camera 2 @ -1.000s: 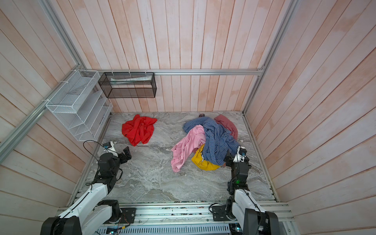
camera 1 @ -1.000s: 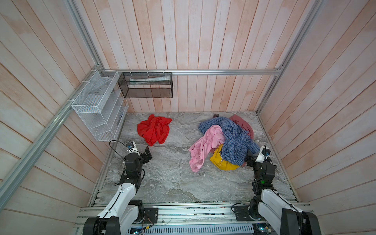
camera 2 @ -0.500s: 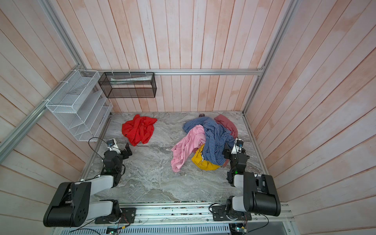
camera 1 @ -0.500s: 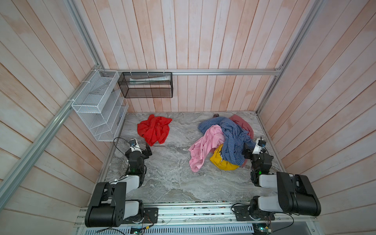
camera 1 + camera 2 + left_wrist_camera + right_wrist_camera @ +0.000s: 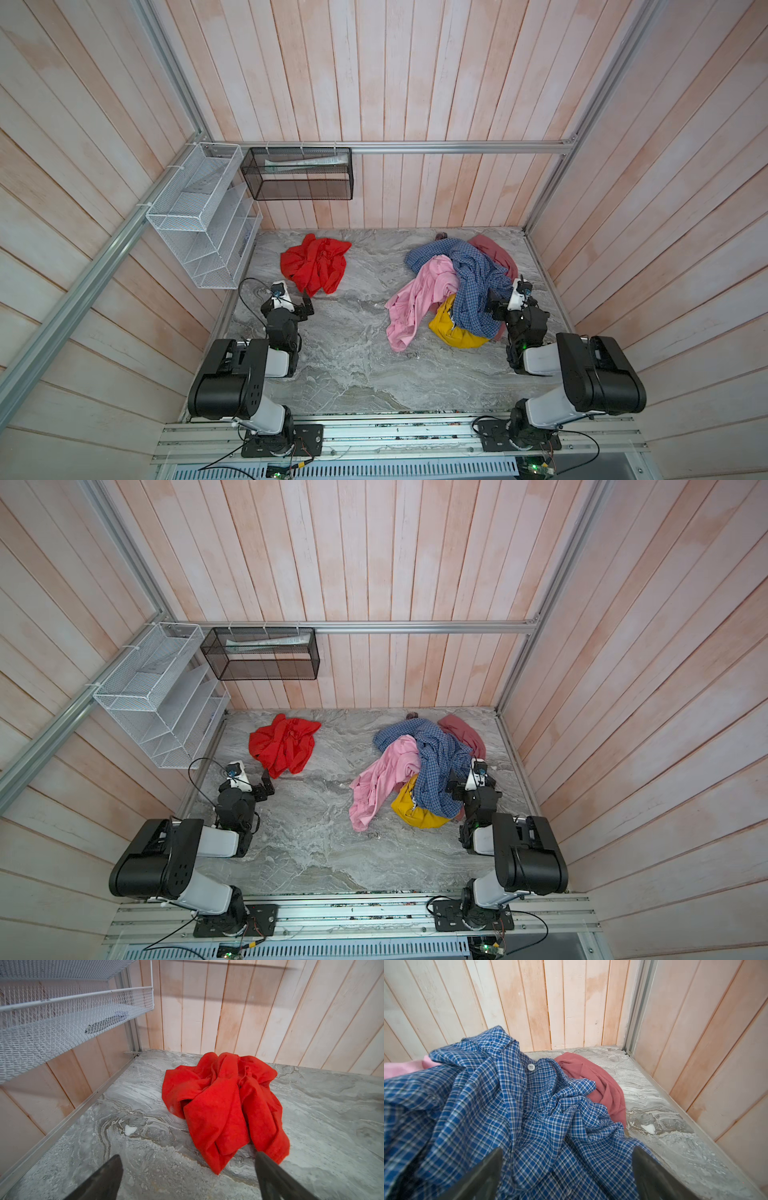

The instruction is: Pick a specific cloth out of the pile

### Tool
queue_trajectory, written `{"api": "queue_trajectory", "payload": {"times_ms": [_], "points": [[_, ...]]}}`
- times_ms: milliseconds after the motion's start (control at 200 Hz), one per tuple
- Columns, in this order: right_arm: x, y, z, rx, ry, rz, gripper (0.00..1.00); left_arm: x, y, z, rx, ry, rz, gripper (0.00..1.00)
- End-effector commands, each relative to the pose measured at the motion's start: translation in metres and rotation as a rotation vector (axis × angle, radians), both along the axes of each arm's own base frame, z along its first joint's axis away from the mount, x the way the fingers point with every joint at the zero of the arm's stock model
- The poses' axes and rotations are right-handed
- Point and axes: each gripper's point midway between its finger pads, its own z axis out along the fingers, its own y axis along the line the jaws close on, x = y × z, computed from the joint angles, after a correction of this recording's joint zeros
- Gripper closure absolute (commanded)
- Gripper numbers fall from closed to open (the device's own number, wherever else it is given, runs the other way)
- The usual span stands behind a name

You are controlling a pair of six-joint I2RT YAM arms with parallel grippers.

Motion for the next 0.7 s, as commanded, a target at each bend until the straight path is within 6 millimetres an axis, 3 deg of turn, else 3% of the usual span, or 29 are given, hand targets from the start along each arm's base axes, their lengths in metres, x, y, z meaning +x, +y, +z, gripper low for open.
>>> {"api": "queue_trajectory", "payload": {"times_ms": [0,695], "points": [[0.0025,-0.0025,0.0040,-0.029,-0.005,-0.031,0.02,0.0062,-0.0029,0.0111,0.017,-0.032,-0.023,0.00],[0.0030,-0.0036,0.0044,-0.026,-0.004,-0.035,0.02,0.0062,-0.0033,0.0091,0.005,-0.026,-0.042,0.00]]}}
